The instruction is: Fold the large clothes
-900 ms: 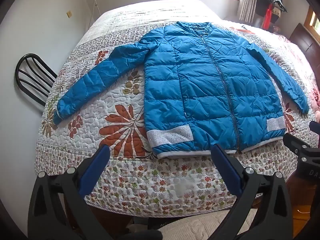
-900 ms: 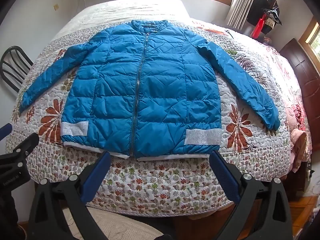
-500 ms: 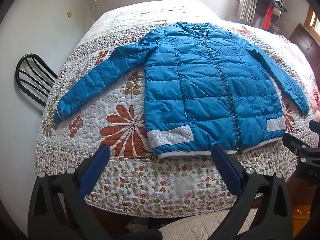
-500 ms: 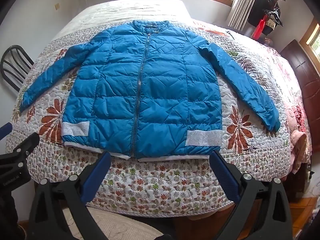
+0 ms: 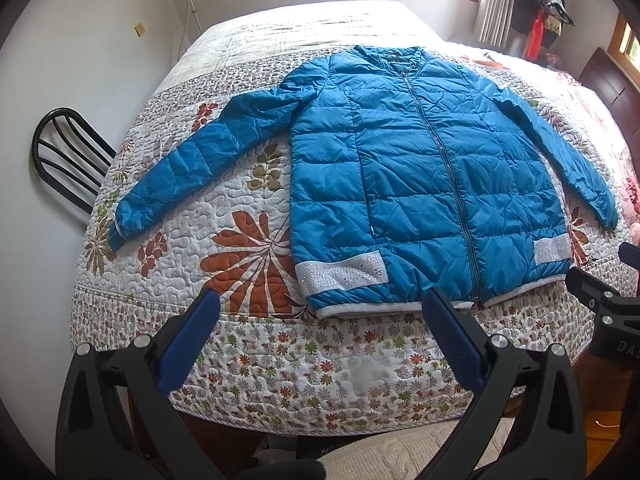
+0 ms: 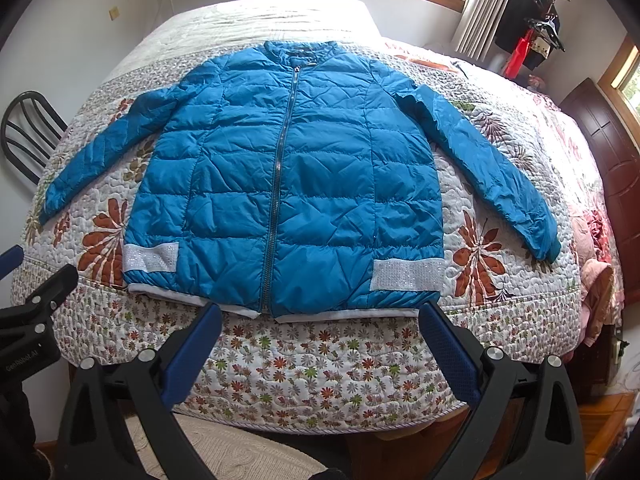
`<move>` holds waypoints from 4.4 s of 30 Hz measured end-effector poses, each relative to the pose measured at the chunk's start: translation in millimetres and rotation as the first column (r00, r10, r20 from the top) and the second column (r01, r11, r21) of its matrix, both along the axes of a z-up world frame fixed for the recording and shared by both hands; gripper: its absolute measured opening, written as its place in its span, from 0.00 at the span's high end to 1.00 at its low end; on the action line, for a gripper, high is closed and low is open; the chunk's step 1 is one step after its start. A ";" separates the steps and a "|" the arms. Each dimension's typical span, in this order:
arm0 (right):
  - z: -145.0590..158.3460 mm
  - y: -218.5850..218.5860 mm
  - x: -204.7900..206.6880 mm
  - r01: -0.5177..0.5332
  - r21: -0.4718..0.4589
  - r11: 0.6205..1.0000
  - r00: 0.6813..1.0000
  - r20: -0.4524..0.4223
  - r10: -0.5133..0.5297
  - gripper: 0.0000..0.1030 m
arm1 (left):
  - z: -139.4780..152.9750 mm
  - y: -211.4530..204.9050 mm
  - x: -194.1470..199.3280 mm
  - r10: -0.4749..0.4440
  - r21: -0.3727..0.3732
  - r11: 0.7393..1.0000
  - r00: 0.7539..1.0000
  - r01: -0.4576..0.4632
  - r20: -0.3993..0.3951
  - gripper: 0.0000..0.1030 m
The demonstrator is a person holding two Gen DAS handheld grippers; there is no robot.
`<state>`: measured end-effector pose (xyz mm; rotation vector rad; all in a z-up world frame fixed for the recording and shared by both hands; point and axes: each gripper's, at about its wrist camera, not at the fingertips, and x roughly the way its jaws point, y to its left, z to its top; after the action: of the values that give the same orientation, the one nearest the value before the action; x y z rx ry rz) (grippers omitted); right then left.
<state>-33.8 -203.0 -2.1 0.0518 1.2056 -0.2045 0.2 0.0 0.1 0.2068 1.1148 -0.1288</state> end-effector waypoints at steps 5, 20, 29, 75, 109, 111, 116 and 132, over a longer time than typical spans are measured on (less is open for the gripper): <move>0.1 0.0 -0.1 0.000 0.000 1.000 1.000 0.001 0.000 0.04 | 0.1 0.0 -0.2 0.000 0.000 1.000 1.000 0.000 0.002 0.03; -0.1 0.0 -0.6 0.000 0.001 1.000 1.000 0.002 0.000 0.04 | 0.1 -0.1 -0.3 0.000 0.000 1.000 1.000 0.000 0.002 0.03; -0.3 0.3 -0.5 -0.001 0.001 1.000 1.000 0.001 0.001 0.04 | 3.6 2.4 3.0 0.000 0.000 1.000 1.000 0.000 0.001 0.03; 1.3 -1.5 3.7 -0.005 0.020 1.000 1.000 0.016 0.005 0.04 | 6.9 -1.9 7.0 -0.003 0.013 1.000 1.000 0.003 0.011 0.03; -131.5 -494.8 -9.7 0.743 0.101 0.662 0.663 0.022 -0.748 0.05 | -63.8 -344.9 231.2 -0.235 -0.144 0.957 0.965 0.251 0.120 0.04; -143.7 -512.5 -13.0 0.746 0.116 0.655 0.659 0.006 -0.752 0.05 | -76.9 -358.9 240.2 -0.232 -0.154 0.956 0.966 0.248 0.114 0.04; -166.7 -535.4 -11.2 0.714 0.154 0.683 0.693 -0.022 -0.721 0.06 | -104.5 -384.5 259.4 -0.238 -0.160 0.955 0.967 0.249 0.085 0.04; -184.0 -536.5 21.5 0.637 0.219 0.739 0.763 -0.045 -0.645 0.56 | -149.2 -391.5 289.7 -0.233 -0.191 0.956 0.972 0.223 -0.031 0.04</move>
<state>-12.4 -739.5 -186.1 0.6802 1.1336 -0.6755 290.0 -391.6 -149.1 0.1644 1.1226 -0.4457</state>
